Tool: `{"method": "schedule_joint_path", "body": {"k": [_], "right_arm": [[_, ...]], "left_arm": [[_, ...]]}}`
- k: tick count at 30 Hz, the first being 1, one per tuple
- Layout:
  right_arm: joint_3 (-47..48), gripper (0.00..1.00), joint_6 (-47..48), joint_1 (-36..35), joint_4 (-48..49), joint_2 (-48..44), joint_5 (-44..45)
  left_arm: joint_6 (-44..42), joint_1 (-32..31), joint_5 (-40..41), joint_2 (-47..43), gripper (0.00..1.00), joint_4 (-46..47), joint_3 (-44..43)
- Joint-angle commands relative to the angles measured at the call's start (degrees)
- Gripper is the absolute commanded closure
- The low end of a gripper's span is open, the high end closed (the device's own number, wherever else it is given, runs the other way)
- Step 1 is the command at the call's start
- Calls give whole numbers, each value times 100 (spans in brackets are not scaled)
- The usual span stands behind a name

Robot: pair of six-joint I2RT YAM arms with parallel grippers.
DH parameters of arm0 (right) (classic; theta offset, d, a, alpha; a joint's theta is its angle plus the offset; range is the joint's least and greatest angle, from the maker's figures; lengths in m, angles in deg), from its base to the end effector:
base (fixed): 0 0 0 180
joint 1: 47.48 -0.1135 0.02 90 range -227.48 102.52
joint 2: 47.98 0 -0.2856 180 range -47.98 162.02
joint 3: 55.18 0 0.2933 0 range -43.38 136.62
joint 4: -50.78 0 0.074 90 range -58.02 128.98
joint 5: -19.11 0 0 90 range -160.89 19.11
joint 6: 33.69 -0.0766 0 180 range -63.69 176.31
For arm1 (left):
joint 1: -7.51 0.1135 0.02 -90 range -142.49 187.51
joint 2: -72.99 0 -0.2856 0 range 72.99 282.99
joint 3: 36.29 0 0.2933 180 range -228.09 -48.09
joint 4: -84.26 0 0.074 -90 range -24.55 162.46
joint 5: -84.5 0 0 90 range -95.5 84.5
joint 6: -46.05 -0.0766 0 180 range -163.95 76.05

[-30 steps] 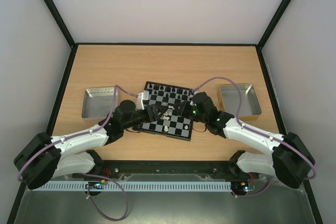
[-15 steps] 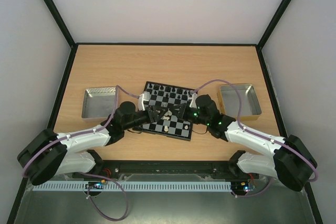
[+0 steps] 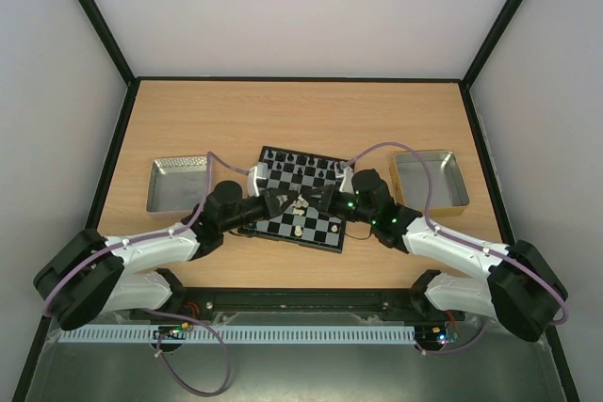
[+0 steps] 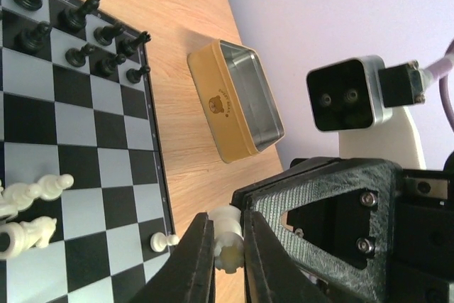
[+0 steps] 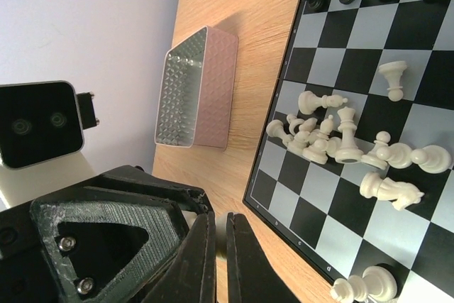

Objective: Set up the chess pieces on the board
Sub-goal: Place the chess piece on the chessboard.

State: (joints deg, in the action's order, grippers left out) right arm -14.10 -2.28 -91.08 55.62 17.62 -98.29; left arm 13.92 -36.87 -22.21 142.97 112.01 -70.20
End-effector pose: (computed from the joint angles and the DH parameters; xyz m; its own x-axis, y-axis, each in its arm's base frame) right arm 0.1948 0.2342 0.2040 -0.9174 0.1726 -0.3584 -0.2745 0.3775 0.8844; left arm 0.2027 -0.2291 0.1878 -0.7945 -0.3574 -0.4910 0.3768 0.3439 -0.8601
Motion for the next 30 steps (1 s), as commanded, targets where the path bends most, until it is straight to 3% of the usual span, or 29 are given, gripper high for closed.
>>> {"method": "schedule_joint_path", "body": {"k": [1, 3, 5, 7, 10, 14, 19, 30], "right_arm": [[-35, 98, -56, 9, 277, 83, -121], [-16, 94, -73, 13, 246, 116, -88], [46, 80, -28, 9, 29, 136, 59], [163, 60, 114, 9, -320, 114, 397], [328, 50, 384, 10, -820, 31, 1002], [491, 47, 640, 13, -1287, 84, 1568], [569, 47, 800, 13, -1453, 300, 1694], [481, 49, 1037, 9, -1531, 262, 1760]], "left_arm": [[-99, 17, -87, 39, 97, 177, -27], [-151, 17, -60, 1, 98, 53, -31], [-323, 17, 119, -89, 98, -447, -136], [-648, 17, 460, -227, 97, -1402, -361], [-1187, 19, 1232, -480, 97, -3203, -790], [-1683, 17, 2263, -594, 95, -5538, -1434], [-1955, 32, 2809, -264, 94, -7506, -1971], [-1880, 246, 2459, 673, 94, -7651, -2101]]}}
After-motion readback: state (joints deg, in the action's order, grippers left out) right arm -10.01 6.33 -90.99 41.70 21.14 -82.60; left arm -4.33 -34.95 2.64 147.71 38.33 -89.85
